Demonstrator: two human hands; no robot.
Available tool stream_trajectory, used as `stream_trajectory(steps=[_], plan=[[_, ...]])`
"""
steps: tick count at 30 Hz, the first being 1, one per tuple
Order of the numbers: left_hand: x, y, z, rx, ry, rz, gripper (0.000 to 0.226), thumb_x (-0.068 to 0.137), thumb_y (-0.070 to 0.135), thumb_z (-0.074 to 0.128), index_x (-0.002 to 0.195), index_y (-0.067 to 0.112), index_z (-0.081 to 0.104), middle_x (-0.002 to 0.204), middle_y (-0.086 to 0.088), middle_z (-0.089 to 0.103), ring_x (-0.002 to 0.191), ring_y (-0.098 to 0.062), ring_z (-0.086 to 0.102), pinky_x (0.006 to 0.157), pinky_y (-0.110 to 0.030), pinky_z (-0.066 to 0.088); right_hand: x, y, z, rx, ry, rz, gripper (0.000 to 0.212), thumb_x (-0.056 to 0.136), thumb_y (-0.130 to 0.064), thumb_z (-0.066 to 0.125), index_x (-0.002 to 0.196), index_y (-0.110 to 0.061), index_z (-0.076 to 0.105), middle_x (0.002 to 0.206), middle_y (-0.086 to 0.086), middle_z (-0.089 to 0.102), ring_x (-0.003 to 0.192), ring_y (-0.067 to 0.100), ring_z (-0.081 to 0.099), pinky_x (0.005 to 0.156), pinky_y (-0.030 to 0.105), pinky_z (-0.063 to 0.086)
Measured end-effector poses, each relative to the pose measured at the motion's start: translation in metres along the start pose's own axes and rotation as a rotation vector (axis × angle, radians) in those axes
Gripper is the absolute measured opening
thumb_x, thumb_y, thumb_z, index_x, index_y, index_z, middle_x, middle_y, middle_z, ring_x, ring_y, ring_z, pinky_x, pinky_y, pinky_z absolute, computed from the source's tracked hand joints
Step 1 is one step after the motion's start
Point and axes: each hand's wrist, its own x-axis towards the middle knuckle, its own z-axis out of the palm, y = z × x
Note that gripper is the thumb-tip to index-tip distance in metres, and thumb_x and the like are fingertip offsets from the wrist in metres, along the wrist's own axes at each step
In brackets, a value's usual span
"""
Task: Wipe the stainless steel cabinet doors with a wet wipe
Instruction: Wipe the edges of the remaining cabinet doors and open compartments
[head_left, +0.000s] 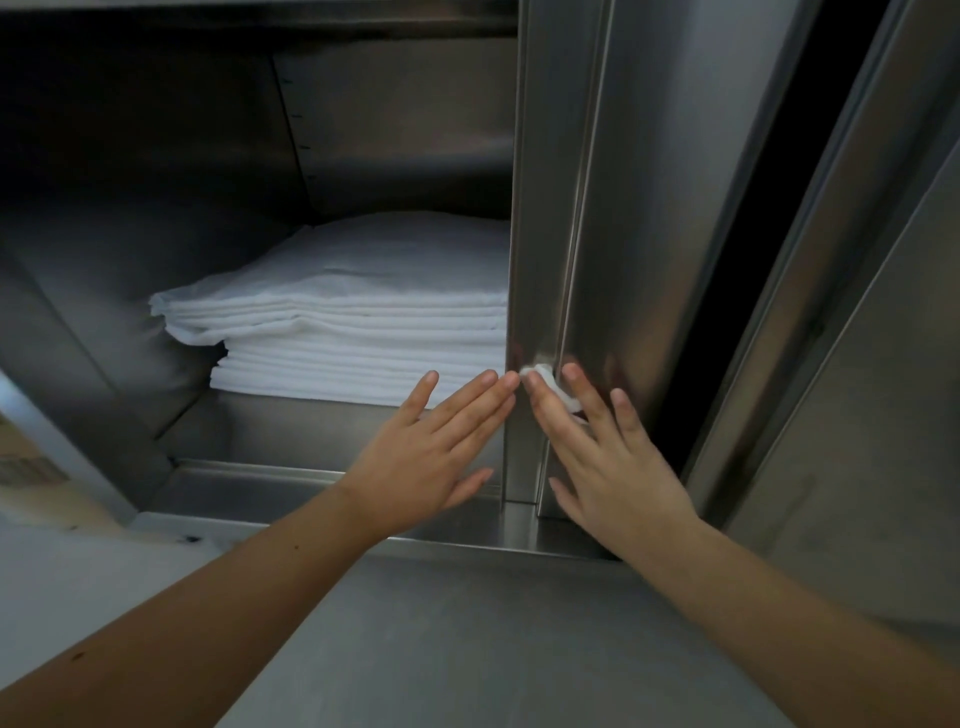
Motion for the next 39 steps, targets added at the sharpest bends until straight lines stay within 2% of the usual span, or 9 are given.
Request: stream_trajectory(steps=[4, 7, 12, 15, 19, 23, 28, 35, 39], plan=[[-0.003, 0.005, 0.001, -0.015, -0.021, 0.003, 0.059, 0.09, 0.042, 0.031, 0.138, 0.006, 0.034, 0.146, -0.008, 0.028, 0.135, -0.021, 0.028, 0.107, -0.046, 0.02, -0.02, -0.025, 0.004, 0.066, -0.07, -0.043, 0.066, 0.072, -0.056, 0.057, 0.128, -0.021, 0.058, 0.151, -0.005, 0.013, 0.138, 0.022, 0.005, 0.11, 0.048, -0.003], [-0.004, 0.007, 0.001, -0.026, -0.03, -0.002, 0.06, 0.09, 0.042, 0.031, 0.138, 0.006, 0.034, 0.147, -0.008, 0.027, 0.135, -0.022, 0.028, 0.107, -0.046, 0.02, -0.025, -0.028, 0.005, 0.11, -0.032, 0.005, 0.074, 0.07, -0.047, 0.062, 0.138, -0.022, 0.045, 0.15, -0.008, 0.021, 0.139, 0.019, 0.019, 0.111, 0.047, -0.004], [-0.005, 0.007, 0.003, -0.016, -0.021, -0.002, 0.06, 0.091, 0.042, 0.032, 0.139, 0.005, 0.032, 0.147, -0.008, 0.027, 0.135, -0.021, 0.028, 0.107, -0.047, 0.02, -0.02, -0.015, 0.004, 0.063, 0.029, 0.089, 0.066, 0.086, -0.033, 0.035, 0.148, -0.017, 0.018, 0.154, -0.002, 0.015, 0.141, 0.018, 0.015, 0.109, 0.052, -0.009], [-0.006, 0.011, 0.005, -0.041, 0.0, -0.018, 0.06, 0.091, 0.041, 0.033, 0.138, 0.005, 0.032, 0.147, -0.009, 0.026, 0.135, -0.022, 0.028, 0.107, -0.047, 0.021, -0.025, -0.015, 0.004, 0.026, -0.011, 0.046, 0.07, 0.086, -0.036, 0.034, 0.149, -0.016, 0.009, 0.155, -0.002, 0.006, 0.141, 0.021, 0.012, 0.109, 0.052, -0.008], [-0.007, 0.014, 0.007, -0.063, -0.004, -0.028, 0.06, 0.091, 0.041, 0.033, 0.138, 0.005, 0.032, 0.147, -0.009, 0.024, 0.135, -0.022, 0.027, 0.108, -0.049, 0.026, -0.027, -0.025, 0.005, 0.016, -0.019, 0.062, 0.071, 0.083, -0.035, 0.038, 0.148, -0.018, 0.016, 0.154, -0.004, 0.008, 0.14, 0.023, 0.015, 0.108, 0.054, -0.004], [-0.012, 0.018, 0.01, -0.076, -0.031, -0.021, 0.06, 0.091, 0.041, 0.032, 0.14, 0.005, 0.03, 0.148, -0.009, 0.023, 0.136, -0.022, 0.026, 0.108, -0.047, 0.018, -0.028, -0.039, 0.005, 0.095, -0.024, 0.149, 0.068, 0.082, -0.031, 0.04, 0.147, -0.021, 0.025, 0.153, -0.007, 0.014, 0.141, 0.024, 0.016, 0.107, 0.056, 0.002], [-0.015, 0.022, 0.014, -0.076, -0.045, -0.034, 0.06, 0.091, 0.04, 0.032, 0.14, 0.005, 0.029, 0.149, -0.008, 0.022, 0.137, -0.022, 0.025, 0.108, -0.047, 0.019, -0.042, -0.057, 0.012, 0.153, -0.046, 0.154, 0.063, 0.086, -0.029, 0.031, 0.147, -0.021, 0.022, 0.154, -0.005, 0.011, 0.142, 0.034, 0.002, 0.11, 0.054, -0.003], [-0.015, 0.025, 0.018, -0.111, -0.043, -0.052, 0.061, 0.091, 0.04, 0.031, 0.141, 0.005, 0.026, 0.15, -0.009, 0.018, 0.139, -0.021, 0.019, 0.11, -0.047, 0.016, -0.052, -0.074, 0.018, 0.339, -0.072, 0.177, 0.068, 0.079, -0.032, 0.055, 0.143, -0.021, 0.035, 0.153, -0.007, 0.018, 0.142, 0.034, -0.002, 0.111, 0.053, 0.0], [-0.016, 0.027, 0.019, -0.116, -0.037, -0.061, 0.06, 0.091, 0.04, 0.032, 0.141, 0.006, 0.027, 0.15, -0.008, 0.018, 0.139, -0.02, 0.019, 0.108, -0.049, 0.021, -0.057, -0.078, 0.021, 0.34, -0.111, 0.147, 0.062, 0.088, -0.038, 0.043, 0.146, -0.021, 0.029, 0.153, -0.006, 0.021, 0.142, 0.036, -0.002, 0.111, 0.054, 0.0]])
